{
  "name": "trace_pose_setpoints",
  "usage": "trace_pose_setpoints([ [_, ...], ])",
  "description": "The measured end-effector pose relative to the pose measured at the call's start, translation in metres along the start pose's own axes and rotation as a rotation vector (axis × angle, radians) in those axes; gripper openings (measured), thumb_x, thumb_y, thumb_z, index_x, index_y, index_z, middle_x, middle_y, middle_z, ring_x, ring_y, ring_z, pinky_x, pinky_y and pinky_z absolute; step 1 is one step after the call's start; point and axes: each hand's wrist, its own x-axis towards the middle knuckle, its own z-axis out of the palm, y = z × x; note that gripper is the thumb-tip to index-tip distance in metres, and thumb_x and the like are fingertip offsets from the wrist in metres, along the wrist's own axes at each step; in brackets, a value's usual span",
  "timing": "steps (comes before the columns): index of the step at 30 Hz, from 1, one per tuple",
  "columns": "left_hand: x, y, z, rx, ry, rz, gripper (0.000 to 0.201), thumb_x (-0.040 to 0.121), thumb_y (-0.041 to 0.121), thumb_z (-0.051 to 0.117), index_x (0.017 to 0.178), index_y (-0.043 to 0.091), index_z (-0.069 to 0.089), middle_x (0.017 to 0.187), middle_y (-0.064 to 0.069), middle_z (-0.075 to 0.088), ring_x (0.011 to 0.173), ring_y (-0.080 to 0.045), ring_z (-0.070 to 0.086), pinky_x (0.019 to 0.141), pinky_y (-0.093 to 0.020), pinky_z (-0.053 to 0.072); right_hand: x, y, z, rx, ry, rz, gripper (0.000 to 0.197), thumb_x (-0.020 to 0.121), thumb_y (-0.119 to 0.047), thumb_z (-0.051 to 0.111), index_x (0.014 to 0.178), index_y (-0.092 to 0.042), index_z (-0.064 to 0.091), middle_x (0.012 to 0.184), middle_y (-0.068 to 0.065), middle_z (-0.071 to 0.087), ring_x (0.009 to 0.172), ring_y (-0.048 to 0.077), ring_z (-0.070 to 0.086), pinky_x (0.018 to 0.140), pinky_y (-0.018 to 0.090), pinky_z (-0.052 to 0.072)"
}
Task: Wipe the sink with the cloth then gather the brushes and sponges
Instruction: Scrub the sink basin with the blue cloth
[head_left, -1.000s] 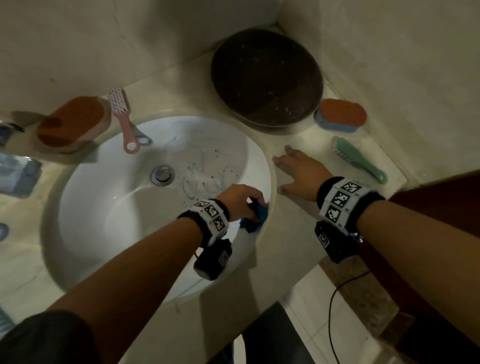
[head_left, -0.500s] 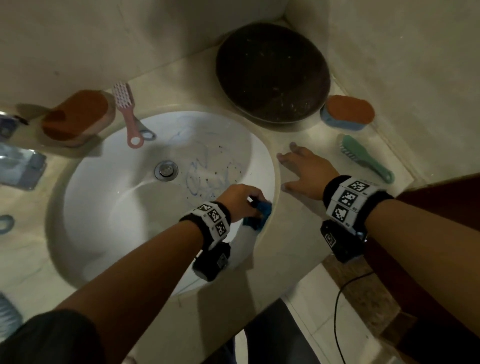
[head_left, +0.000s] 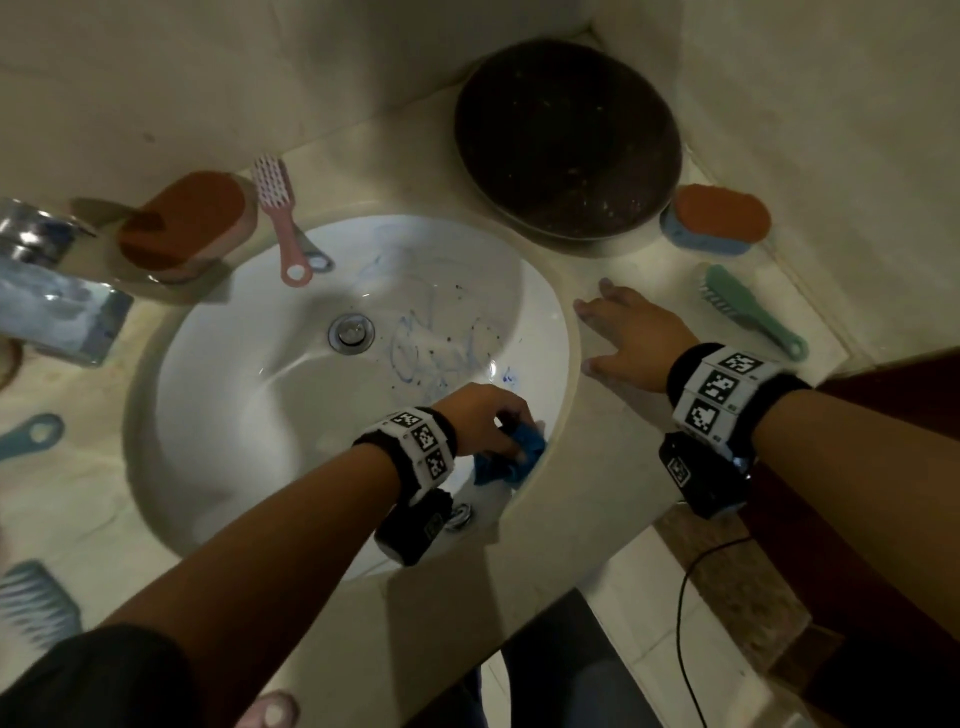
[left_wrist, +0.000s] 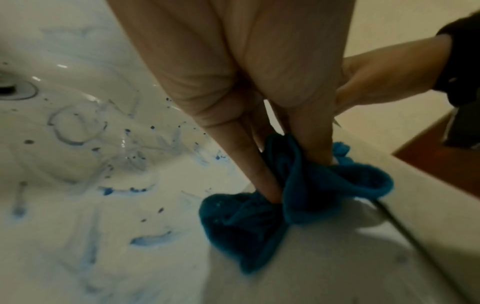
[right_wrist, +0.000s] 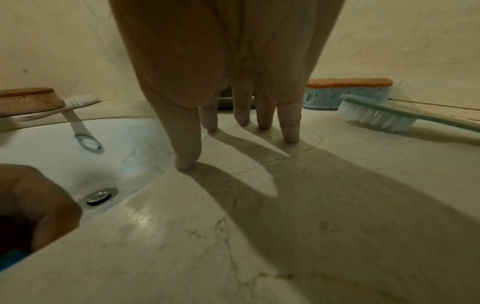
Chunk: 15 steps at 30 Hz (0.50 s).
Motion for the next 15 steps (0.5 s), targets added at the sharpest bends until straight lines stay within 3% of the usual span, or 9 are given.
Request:
trace_pose_setpoints([
  [7,-0.02,-0.02,0.005,0.153,-0.22,-0.059,0.031,0.074,0.016,0.078,0.104,0.016,0.068,0.11,0.0,0.067,0.088,-0.008,0.055,0.082,-0.018,0.041,-0.001,0.0,0.001,0.005,-0.015,-0.009,0.081,0.083,-0.034,0.066,0.148,-0.028,0.02,0.16,0.005,0.001,0.146,0.02,0.011,0.114,0.034,0.023],
  [9,-0.014,-0.018,0.006,0.098,-0.11,-0.058,0.03,0.077,0.015,0.075,0.106,0.016,0.068,0.111,0.0,0.066,0.092,-0.01,0.056,0.086,-0.019,0.043,-0.001,0.0,0.0,0.007,-0.012,-0.011,0.08,0.083,-0.034,0.066,0.148,-0.028,0.02,0.16,0.005,0.001,0.146,0.02,0.011,0.114,0.033,0.024],
  [11,0.001,-0.008,0.008,-0.047,0.091,-0.053,0.03,0.079,0.015,0.073,0.108,0.014,0.066,0.107,-0.001,0.065,0.093,-0.012,0.056,0.09,-0.022,0.046,-0.001,0.001,0.0,-0.01,-0.014,-0.018,0.08,0.082,-0.035,0.067,0.148,-0.029,0.021,0.16,0.005,0.002,0.146,0.022,0.014,0.113,0.033,0.025],
  [15,0.043,0.022,0.001,-0.299,0.412,-0.072,0.027,0.08,0.013,0.071,0.107,0.013,0.066,0.109,-0.004,0.064,0.091,-0.01,0.052,0.079,-0.013,0.038,0.003,0.0,-0.011,-0.09,-0.027,-0.019,0.081,0.077,-0.044,0.069,0.146,-0.029,0.028,0.155,0.01,0.018,0.137,0.032,0.029,0.11,0.038,0.03],
])
